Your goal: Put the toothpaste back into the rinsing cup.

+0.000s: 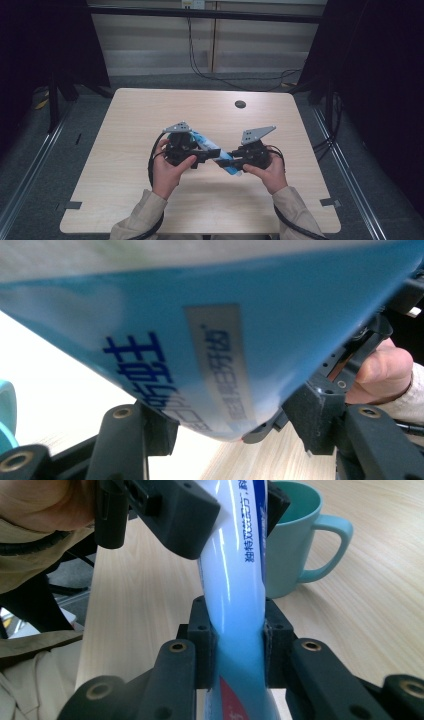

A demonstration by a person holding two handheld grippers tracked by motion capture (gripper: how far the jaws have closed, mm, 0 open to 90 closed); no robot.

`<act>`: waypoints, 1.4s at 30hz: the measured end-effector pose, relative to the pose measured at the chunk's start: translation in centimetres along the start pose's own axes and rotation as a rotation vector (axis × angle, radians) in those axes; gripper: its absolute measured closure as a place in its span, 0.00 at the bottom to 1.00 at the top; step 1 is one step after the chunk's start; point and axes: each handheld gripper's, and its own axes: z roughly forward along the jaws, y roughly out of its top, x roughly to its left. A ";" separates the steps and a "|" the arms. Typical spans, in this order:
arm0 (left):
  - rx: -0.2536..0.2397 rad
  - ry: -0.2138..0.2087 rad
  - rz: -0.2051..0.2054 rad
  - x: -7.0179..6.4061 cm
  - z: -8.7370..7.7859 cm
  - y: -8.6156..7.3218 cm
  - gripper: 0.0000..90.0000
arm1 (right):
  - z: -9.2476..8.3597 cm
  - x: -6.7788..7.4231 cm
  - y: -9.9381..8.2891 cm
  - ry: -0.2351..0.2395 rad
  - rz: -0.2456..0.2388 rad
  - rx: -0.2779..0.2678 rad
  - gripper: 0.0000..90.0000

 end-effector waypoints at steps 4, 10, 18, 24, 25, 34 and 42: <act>-0.016 0.000 0.010 -0.3 -0.1 0.2 0.52 | 0.2 0.1 0.0 0.008 0.003 -0.007 0.81; -0.035 0.005 0.014 -0.4 0.0 0.3 0.54 | 0.4 0.2 -0.1 0.011 0.012 -0.019 0.81; -0.054 0.001 0.016 -0.5 0.2 0.3 0.57 | 0.5 0.3 -0.2 0.010 0.014 -0.037 0.81; -0.076 -0.008 -0.004 -0.4 0.5 0.1 0.59 | 0.5 0.3 -0.3 0.005 0.022 -0.033 0.81; -0.076 -0.008 -0.004 -0.4 0.5 0.1 0.60 | 0.5 0.3 -0.4 0.008 0.025 -0.037 0.81; -0.094 -0.008 -0.010 -0.6 0.3 0.1 0.70 | 1.1 0.4 -0.6 0.020 0.060 -0.076 0.78; -0.090 0.016 0.019 -0.9 0.2 0.1 0.79 | 1.6 0.8 -0.8 0.000 0.058 -0.097 0.65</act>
